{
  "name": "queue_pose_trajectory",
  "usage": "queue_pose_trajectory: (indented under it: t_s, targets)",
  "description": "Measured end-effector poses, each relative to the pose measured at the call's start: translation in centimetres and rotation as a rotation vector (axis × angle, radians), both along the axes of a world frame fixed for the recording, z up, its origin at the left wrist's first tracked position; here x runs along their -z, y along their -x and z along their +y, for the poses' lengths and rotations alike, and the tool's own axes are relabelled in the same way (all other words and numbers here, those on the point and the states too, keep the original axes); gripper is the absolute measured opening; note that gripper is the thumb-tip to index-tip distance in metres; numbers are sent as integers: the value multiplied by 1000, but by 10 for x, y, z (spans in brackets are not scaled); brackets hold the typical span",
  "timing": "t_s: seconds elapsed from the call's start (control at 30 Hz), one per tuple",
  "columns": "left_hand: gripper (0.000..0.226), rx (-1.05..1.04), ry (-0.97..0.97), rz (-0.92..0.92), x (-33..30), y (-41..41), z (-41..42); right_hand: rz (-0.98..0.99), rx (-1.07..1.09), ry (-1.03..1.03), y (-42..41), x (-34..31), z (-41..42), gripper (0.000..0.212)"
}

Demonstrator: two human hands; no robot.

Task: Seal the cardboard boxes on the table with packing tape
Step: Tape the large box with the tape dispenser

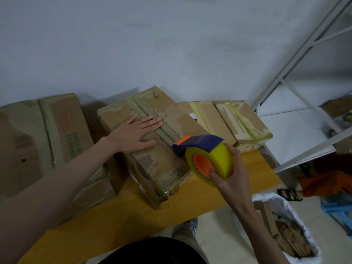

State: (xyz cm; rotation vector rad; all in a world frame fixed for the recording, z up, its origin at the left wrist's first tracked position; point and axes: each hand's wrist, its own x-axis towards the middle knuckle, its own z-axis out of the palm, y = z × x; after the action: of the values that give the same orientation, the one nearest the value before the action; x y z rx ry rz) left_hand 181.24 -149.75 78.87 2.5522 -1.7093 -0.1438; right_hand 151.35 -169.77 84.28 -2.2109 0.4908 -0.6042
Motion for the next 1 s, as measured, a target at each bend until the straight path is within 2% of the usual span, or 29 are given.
queue_pose_trajectory:
  t_s: [0.1,0.27,0.33,0.53,0.73,1.0]
  targets:
    - [82,-28,10,-6,2,7,-1,20,1,-2,-2,1,-2,69]
    - [93,24,-6,-31,-3,43,-13,63,4,23,-5,0,-5,77]
    - [99,31,18,19,-4,64,-20,75,10,24,-5,-1,-5,79]
    - [132,-100,33,61,2,99,-30,68,20,6,-8,0,-3,75]
    - [134,-113,18,80,3,91,-35,47,49,12,-18,1,-2,74]
    - [134,-98,-41,124,-1,34,-27,-16,10,15,-66,5,14,66]
